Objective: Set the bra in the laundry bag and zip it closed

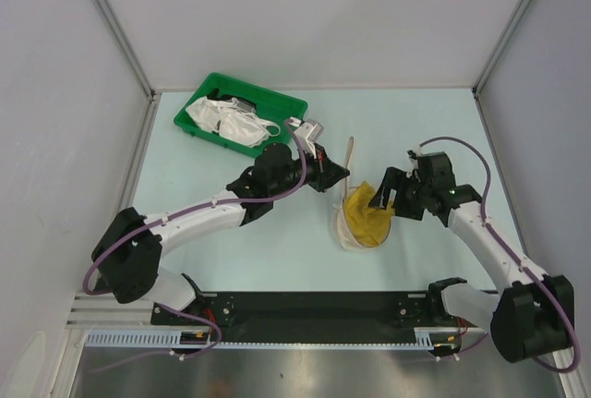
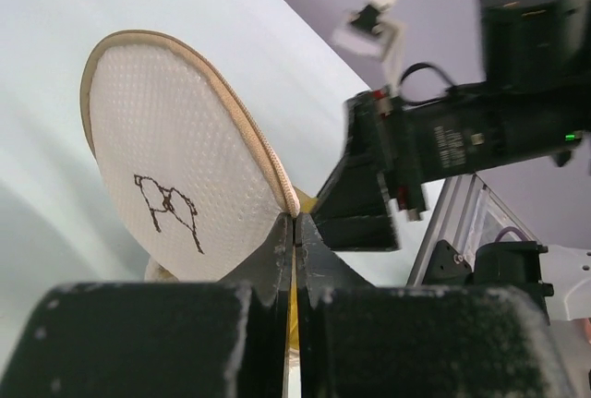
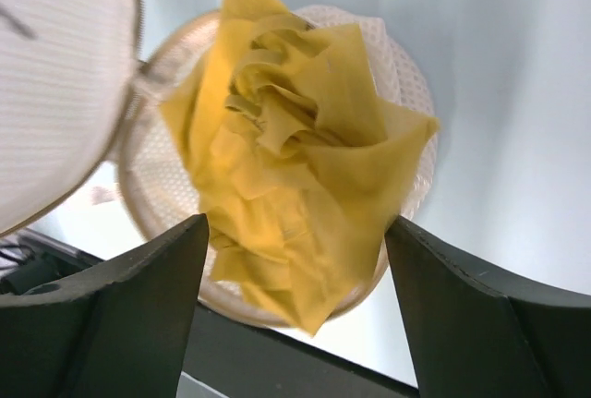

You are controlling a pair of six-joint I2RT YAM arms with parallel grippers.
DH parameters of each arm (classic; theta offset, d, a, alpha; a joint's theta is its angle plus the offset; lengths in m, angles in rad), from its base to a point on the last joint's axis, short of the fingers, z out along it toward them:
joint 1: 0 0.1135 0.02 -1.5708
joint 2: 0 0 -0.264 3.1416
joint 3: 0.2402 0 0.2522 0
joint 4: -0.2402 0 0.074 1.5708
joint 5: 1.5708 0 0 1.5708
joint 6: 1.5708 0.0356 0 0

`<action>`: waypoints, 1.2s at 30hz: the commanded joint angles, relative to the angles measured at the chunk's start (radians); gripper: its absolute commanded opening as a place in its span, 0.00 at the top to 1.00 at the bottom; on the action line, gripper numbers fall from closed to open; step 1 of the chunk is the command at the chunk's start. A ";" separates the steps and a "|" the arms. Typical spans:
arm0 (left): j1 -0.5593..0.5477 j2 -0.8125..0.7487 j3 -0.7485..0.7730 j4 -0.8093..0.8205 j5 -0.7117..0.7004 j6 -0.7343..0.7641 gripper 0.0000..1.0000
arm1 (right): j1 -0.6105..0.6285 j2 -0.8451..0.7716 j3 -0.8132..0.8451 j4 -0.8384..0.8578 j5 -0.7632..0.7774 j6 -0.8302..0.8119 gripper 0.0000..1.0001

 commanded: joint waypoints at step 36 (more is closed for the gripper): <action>0.003 -0.024 0.044 0.000 0.002 0.030 1.00 | -0.112 -0.386 -0.320 0.028 0.125 0.299 0.67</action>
